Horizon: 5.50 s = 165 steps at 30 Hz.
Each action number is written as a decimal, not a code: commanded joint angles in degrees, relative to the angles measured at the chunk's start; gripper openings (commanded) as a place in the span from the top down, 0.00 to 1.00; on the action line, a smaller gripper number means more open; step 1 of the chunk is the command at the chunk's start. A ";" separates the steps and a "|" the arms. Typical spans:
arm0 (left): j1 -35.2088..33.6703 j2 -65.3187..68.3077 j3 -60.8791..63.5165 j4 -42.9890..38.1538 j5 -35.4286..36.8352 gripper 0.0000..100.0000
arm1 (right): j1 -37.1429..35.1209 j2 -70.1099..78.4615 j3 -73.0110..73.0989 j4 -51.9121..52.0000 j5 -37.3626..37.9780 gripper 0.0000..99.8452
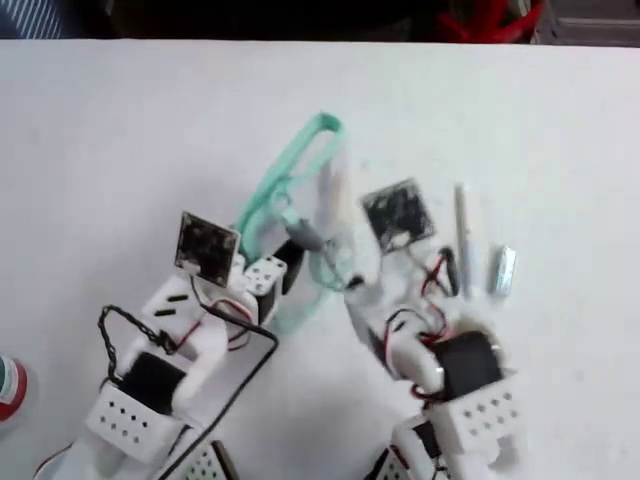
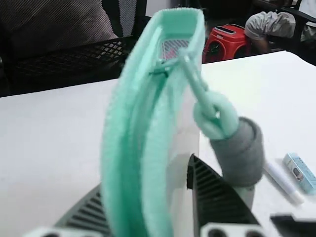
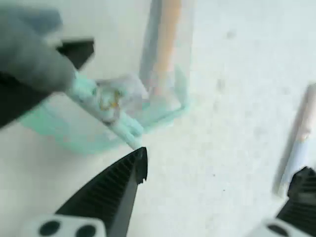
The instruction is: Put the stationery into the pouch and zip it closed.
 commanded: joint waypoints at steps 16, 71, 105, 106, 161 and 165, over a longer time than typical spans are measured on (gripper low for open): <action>-3.38 -0.57 -1.85 -2.29 0.09 0.85 | -20.44 -37.58 40.35 -15.43 2.90 0.73; -3.56 -0.57 -1.67 -2.29 0.18 0.85 | -32.48 -11.21 38.15 -43.21 -6.07 0.65; -3.21 -0.57 -1.76 -2.29 0.09 0.85 | -24.48 -37.85 40.26 -27.91 -10.99 0.65; -3.38 -0.57 -1.76 -2.29 0.09 0.85 | -24.40 -37.85 40.26 -28.53 -10.99 0.65; -3.56 -0.57 -1.76 -2.29 0.18 0.85 | -21.05 -16.84 40.53 -43.21 -27.52 0.65; -3.56 -0.57 -1.76 -2.29 0.09 0.85 | -6.55 -16.84 40.53 -46.46 -25.93 0.65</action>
